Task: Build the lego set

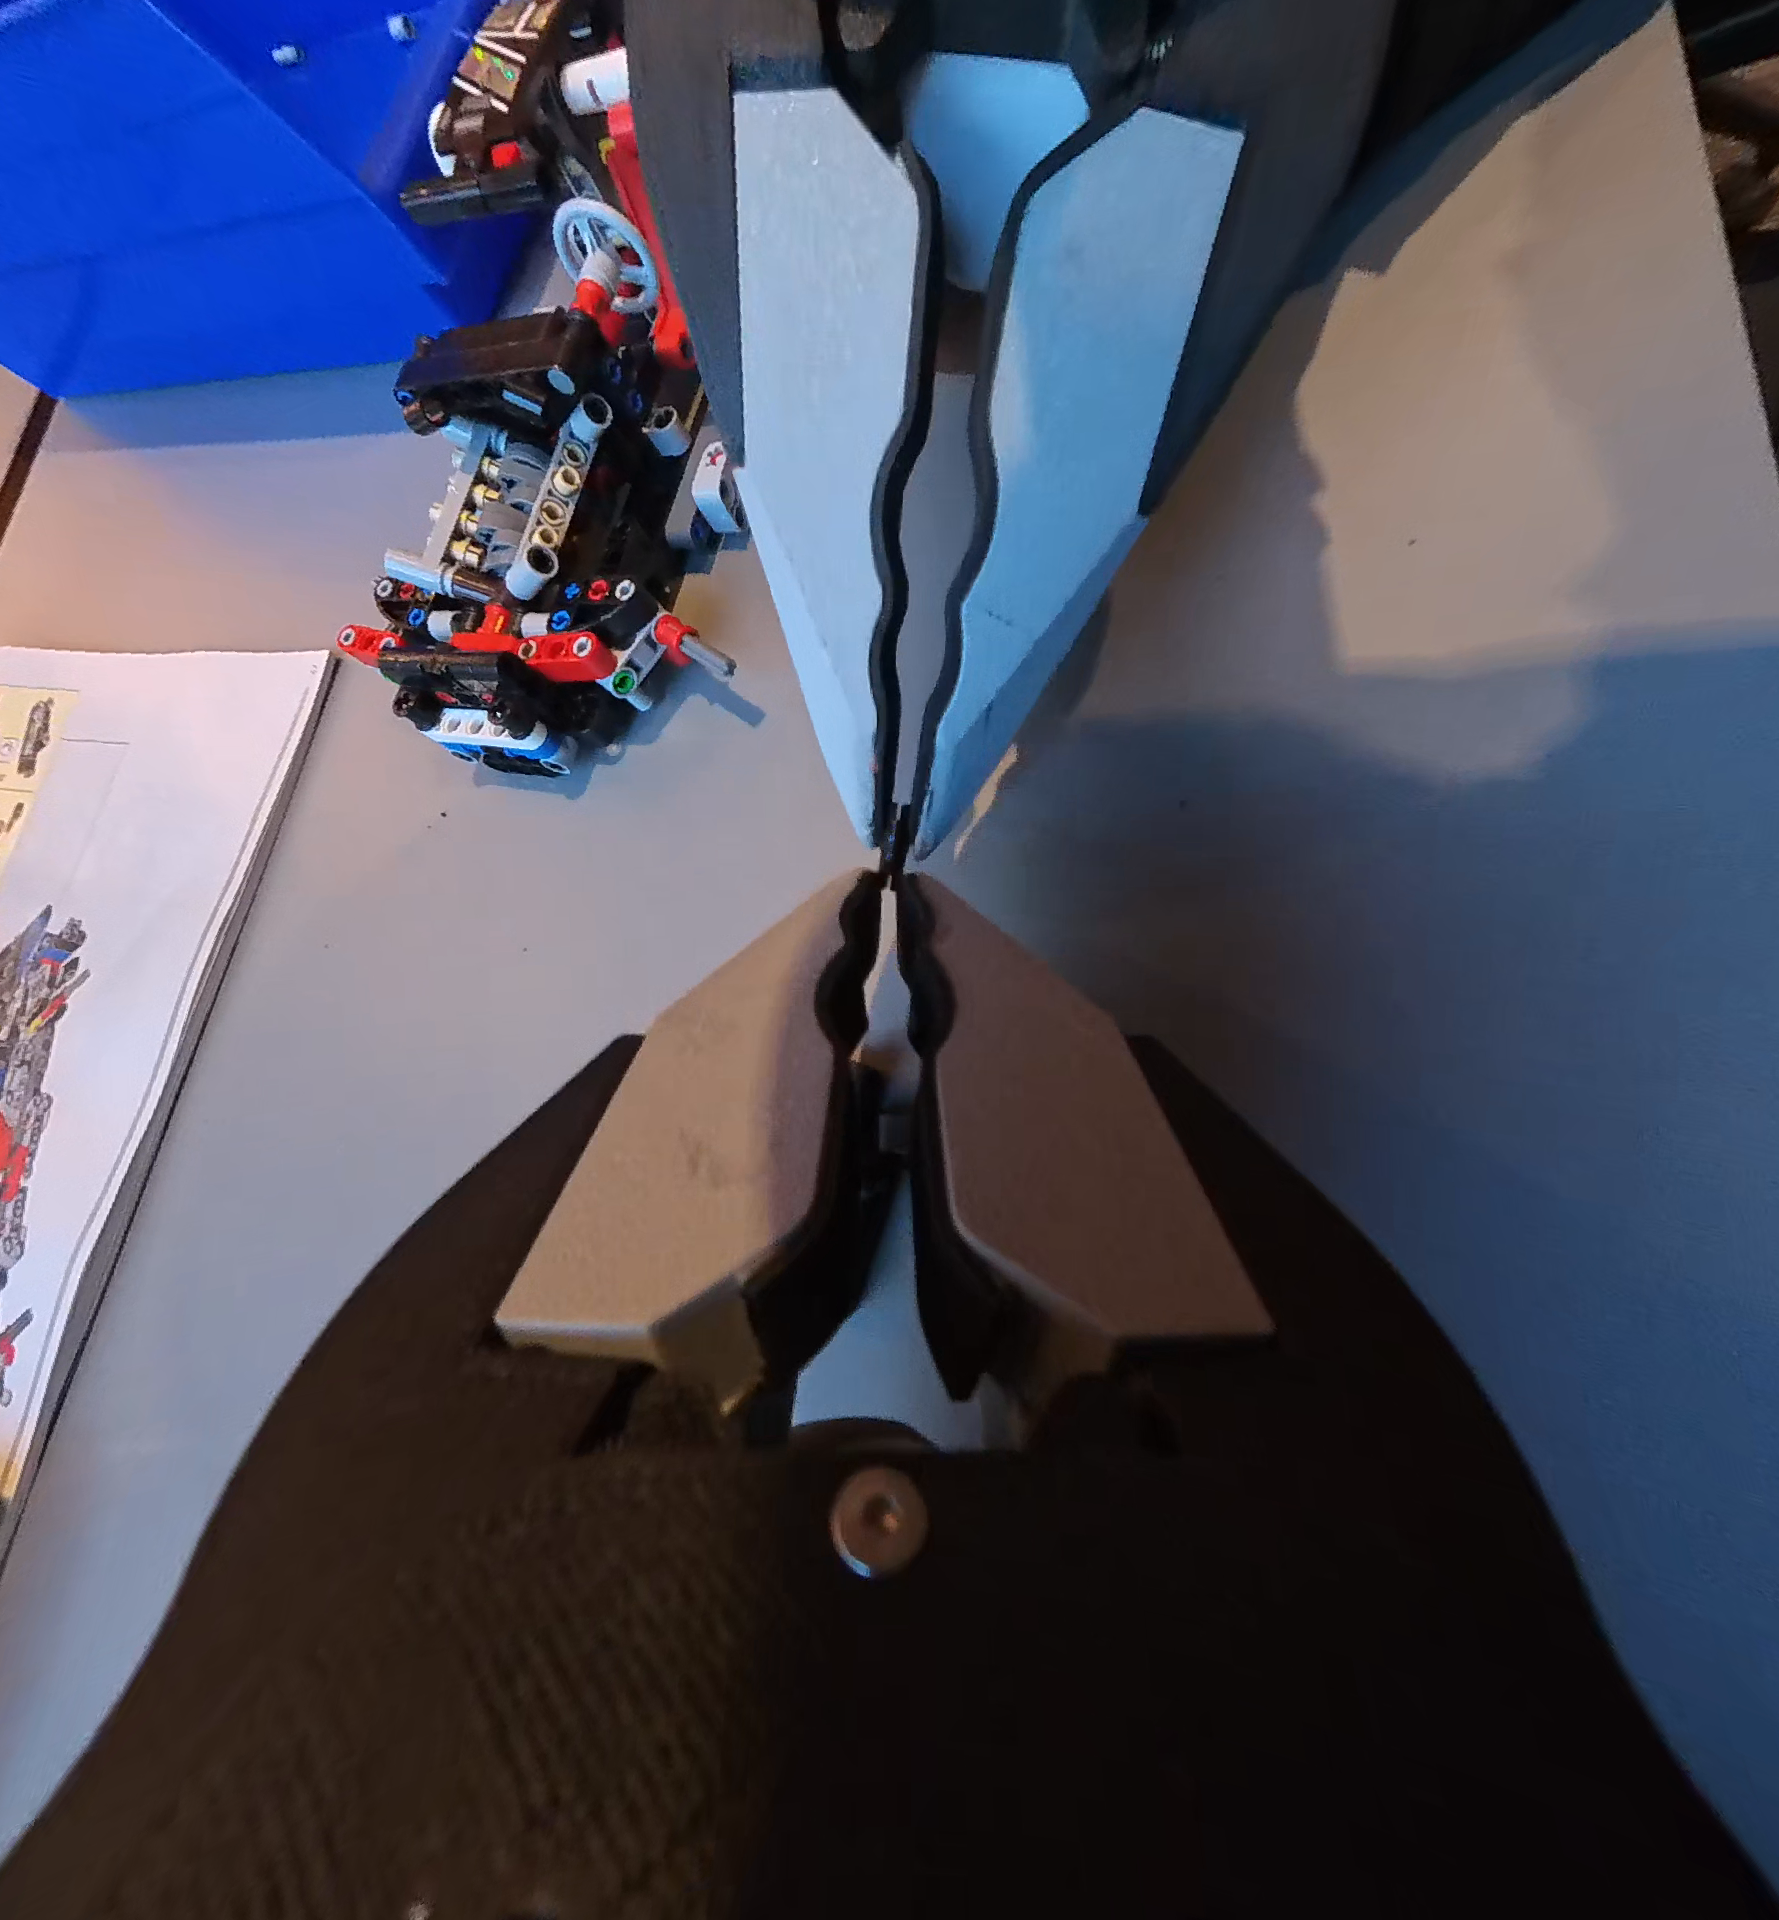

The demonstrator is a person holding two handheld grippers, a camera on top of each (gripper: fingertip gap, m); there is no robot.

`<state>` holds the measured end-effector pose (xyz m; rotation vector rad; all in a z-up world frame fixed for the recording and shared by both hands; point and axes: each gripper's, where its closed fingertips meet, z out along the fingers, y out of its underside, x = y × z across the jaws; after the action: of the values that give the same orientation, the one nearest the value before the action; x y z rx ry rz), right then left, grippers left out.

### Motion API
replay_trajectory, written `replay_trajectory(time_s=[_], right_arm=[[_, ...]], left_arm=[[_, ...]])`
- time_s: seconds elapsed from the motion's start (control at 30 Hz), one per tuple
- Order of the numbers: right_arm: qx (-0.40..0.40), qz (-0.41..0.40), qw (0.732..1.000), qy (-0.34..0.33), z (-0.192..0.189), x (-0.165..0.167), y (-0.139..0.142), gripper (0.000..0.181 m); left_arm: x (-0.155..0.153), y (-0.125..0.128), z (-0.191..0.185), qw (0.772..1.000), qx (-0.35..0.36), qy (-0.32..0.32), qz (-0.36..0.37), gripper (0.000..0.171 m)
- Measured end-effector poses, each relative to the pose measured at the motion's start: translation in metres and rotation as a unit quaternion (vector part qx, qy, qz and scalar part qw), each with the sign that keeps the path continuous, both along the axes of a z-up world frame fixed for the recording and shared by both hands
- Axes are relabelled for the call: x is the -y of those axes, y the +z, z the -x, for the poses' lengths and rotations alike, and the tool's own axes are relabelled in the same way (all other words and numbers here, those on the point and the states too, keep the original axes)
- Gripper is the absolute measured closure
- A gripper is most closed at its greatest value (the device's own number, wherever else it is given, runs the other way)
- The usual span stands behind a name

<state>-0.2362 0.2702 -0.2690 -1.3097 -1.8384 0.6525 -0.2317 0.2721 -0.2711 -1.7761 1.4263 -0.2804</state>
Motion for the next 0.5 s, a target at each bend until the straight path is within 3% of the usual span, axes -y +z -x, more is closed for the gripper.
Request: replay_trajectory(time_s=[0.5], right_arm=[[0.008, -0.004, 1.0, -0.006, 0.0018, -0.0015, -0.0046, 0.18]], left_arm=[[-0.0006, -0.0049, 0.0019, 1.0, 0.002, 0.017, 0.017, 0.171]])
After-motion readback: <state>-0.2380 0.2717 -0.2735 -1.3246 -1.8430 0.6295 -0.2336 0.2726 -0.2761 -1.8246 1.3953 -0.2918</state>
